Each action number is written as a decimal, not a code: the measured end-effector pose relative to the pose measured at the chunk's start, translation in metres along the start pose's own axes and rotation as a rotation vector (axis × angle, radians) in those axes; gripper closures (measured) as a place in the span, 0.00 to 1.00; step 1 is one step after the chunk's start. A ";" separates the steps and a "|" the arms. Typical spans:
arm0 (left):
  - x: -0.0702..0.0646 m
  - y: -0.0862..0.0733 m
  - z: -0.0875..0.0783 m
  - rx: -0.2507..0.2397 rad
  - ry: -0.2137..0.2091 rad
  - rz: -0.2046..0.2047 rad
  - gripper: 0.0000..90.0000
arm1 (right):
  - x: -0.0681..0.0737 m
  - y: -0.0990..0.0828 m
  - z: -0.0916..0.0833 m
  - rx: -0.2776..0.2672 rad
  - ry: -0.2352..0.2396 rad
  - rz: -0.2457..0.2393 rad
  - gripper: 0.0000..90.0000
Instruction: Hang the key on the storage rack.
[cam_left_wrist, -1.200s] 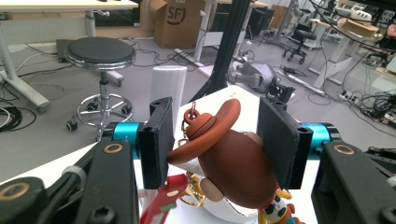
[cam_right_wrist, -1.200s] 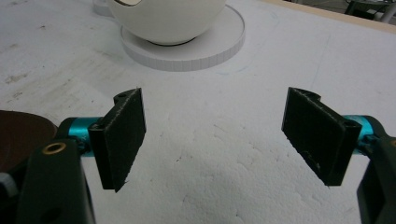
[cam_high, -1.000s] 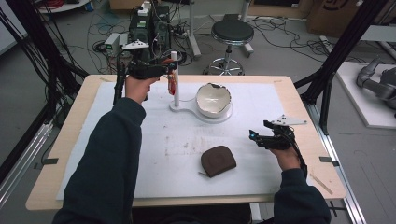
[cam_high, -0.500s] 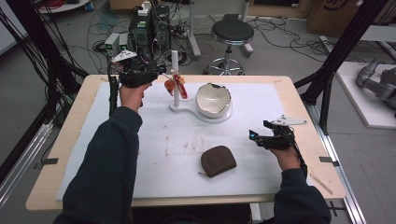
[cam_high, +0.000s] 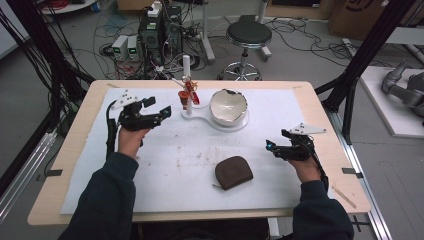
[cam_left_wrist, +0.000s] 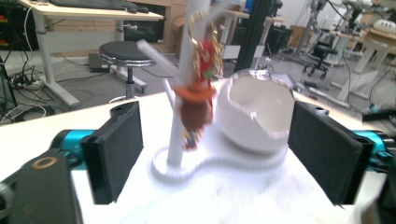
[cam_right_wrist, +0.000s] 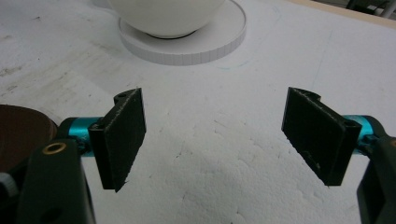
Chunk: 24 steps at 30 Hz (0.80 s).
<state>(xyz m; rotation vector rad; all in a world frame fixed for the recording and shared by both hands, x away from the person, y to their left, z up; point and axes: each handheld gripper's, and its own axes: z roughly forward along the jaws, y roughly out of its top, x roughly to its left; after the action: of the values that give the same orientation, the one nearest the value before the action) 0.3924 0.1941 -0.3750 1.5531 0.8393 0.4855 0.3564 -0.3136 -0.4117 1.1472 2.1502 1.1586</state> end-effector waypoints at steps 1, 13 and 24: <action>-0.001 -0.005 -0.005 0.005 0.000 0.008 0.20 | 0.000 0.000 0.001 0.002 -0.003 -0.004 0.25; -0.009 -0.046 -0.035 0.015 0.034 0.036 0.20 | 0.002 0.001 0.002 0.000 -0.014 -0.004 0.24; -0.007 -0.055 -0.044 0.018 0.070 0.003 0.20 | 0.005 0.002 0.002 0.008 -0.027 0.003 0.24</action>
<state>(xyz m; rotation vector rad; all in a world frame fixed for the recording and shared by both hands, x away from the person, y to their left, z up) 0.3431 0.2183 -0.4200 1.5613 0.8971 0.5387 0.3560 -0.3083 -0.4114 1.1634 2.1356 1.1308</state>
